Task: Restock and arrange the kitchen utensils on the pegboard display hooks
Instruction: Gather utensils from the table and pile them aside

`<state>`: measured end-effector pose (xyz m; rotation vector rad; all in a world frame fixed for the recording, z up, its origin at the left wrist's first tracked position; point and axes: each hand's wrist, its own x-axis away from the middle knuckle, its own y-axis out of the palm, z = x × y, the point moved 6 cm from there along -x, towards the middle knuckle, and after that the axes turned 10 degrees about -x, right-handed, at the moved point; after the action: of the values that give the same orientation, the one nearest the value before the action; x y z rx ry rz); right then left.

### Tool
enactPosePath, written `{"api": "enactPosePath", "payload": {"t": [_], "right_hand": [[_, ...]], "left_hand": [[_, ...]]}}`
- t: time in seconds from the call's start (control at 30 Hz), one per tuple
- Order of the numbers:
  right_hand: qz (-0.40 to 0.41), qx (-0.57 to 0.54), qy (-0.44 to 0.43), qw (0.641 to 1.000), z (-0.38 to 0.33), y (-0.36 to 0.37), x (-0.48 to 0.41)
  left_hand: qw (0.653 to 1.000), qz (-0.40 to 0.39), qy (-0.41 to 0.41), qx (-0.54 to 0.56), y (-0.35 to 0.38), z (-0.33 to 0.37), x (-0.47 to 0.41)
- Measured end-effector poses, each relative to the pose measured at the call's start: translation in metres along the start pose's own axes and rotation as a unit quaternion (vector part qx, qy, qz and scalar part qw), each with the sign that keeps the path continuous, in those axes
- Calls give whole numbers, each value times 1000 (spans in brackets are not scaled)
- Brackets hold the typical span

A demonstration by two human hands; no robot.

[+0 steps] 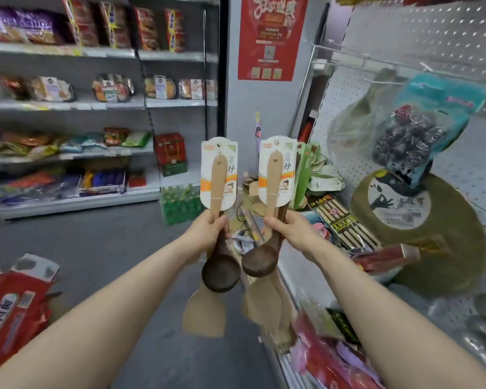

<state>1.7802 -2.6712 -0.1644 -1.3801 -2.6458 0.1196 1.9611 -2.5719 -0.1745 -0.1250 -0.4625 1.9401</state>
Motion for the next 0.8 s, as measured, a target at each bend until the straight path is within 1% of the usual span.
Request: {"api": "enactPosePath", "payload": {"t": [0.13, 0.27, 0.37, 0.5, 0.6, 0.8], "right_hand": [[-22, 30, -5, 999, -6, 17, -61], [-38, 26, -5, 999, -13, 40, -120], [-42, 29, -6, 999, -20, 62, -165], [-31, 13, -6, 999, -30, 101, -221], [-39, 8, 3, 999, -43, 134, -258], [-45, 19, -6, 999, -70, 184, -329]], "left_hand": [[999, 29, 0, 16, -29, 2, -39], [998, 59, -2, -1, -65, -12, -91], [997, 71, -16, 8, -95, -25, -131], [998, 52, -18, 20, -139, -38, -182], [999, 37, -16, 15, -175, -41, -218], [999, 8, 11, 32, -236, -43, -290]]}}
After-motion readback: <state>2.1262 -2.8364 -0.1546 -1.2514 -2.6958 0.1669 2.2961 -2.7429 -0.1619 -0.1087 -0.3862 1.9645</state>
